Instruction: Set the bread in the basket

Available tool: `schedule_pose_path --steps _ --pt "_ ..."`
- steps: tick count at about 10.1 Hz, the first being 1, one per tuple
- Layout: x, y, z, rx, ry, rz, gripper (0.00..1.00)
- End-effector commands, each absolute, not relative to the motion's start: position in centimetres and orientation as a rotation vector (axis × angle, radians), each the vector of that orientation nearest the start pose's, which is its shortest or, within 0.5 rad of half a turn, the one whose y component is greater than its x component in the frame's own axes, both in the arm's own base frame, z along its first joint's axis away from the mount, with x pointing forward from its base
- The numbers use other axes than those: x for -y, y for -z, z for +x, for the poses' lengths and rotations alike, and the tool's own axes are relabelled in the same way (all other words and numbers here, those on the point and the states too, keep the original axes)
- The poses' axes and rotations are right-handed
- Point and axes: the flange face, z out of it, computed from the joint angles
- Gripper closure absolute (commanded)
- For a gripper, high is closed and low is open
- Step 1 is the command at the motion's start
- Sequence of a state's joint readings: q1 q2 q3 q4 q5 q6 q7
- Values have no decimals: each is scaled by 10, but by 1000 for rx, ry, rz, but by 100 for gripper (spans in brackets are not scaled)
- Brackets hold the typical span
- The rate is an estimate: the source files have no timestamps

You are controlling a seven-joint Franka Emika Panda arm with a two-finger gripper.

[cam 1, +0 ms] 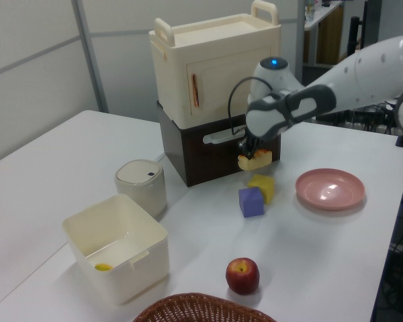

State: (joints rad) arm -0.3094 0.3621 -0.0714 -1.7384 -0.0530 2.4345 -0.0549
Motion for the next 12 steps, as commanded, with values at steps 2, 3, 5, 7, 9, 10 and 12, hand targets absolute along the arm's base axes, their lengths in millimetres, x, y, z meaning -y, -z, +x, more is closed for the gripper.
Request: schedule_pose_path --steps 2,3,5,7,9,10,12 --pt "149 -468 631 -260 239 -3207 100" --pt "126 -482 636 -213 190 -3204 100" --pt "49 -498 643 -43 122 -3181 100" --pt "-33 -494 643 156 103 -3167 100" --pt "-101 -490 630 311 5 -3122 100" --pt "-135 -490 619 397 -40 -3105 100" --pt "-188 -502 596 543 -123 -3070 100"
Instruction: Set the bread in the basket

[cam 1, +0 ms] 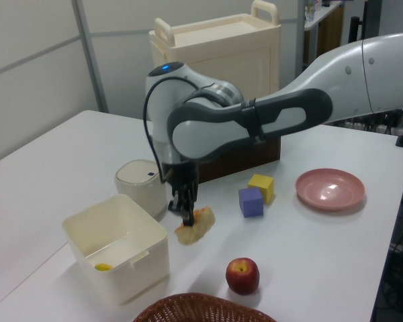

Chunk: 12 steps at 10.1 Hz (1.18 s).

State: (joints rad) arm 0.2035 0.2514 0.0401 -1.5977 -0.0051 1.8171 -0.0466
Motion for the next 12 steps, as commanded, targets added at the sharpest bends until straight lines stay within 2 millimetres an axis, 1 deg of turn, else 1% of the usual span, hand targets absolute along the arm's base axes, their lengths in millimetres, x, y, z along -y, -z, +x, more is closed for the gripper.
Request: schedule_pose_path --steps 1,3,4,5,6,7,8,9,10,12 --pt "-214 -503 584 616 -162 -3049 100" --pt "-268 -507 559 693 -190 -3017 100" --pt "-285 -504 551 732 -203 -3001 58" --pt "-300 -504 543 748 -204 -3011 1" --pt "-301 -503 542 736 -204 -3017 0" --pt "-296 -506 544 715 -197 -3022 0" --pt "-287 -509 548 692 -193 -3033 0" --pt "-250 -519 568 589 -162 -3054 0" --pt "-225 -523 580 533 -151 -3072 0" --pt "-159 -539 598 371 -133 -3120 0"
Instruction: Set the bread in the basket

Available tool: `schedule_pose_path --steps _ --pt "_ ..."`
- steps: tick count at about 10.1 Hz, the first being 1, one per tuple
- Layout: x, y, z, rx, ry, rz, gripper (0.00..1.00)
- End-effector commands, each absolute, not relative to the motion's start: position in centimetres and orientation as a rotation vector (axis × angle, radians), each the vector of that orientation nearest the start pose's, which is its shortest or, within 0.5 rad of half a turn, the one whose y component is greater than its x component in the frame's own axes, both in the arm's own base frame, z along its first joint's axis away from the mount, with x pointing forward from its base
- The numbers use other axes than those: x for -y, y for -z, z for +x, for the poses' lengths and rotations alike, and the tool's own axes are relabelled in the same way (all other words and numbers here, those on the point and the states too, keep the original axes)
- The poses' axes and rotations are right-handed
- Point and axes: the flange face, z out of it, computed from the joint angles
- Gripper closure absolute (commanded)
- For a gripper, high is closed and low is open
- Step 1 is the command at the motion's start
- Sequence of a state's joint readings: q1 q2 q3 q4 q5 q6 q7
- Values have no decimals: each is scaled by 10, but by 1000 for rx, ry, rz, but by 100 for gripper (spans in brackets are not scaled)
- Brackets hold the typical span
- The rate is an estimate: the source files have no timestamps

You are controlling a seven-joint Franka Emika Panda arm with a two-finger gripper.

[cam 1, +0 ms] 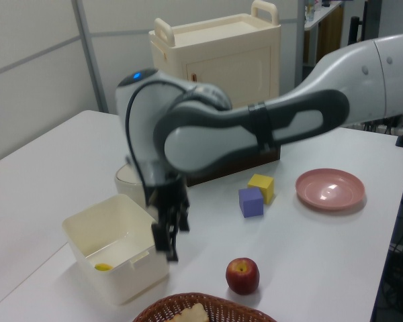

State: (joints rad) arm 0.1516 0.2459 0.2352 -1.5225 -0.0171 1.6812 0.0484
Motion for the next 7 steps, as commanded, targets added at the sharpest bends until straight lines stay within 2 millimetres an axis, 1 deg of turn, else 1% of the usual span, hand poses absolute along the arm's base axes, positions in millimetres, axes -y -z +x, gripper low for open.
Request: schedule_pose_path --steps 1,2,3,4,5,6,7 --pt "-126 -544 606 286 -117 -3133 0" --pt "-92 -549 613 189 -96 -3151 0" --pt "-47 -548 619 131 -93 -3197 0" --pt "0 -548 622 94 -90 -3191 0" --pt "35 -549 622 88 -92 -3188 0" --pt "47 -556 618 66 -83 -3191 0" --pt "53 -561 615 51 -66 -3190 0"
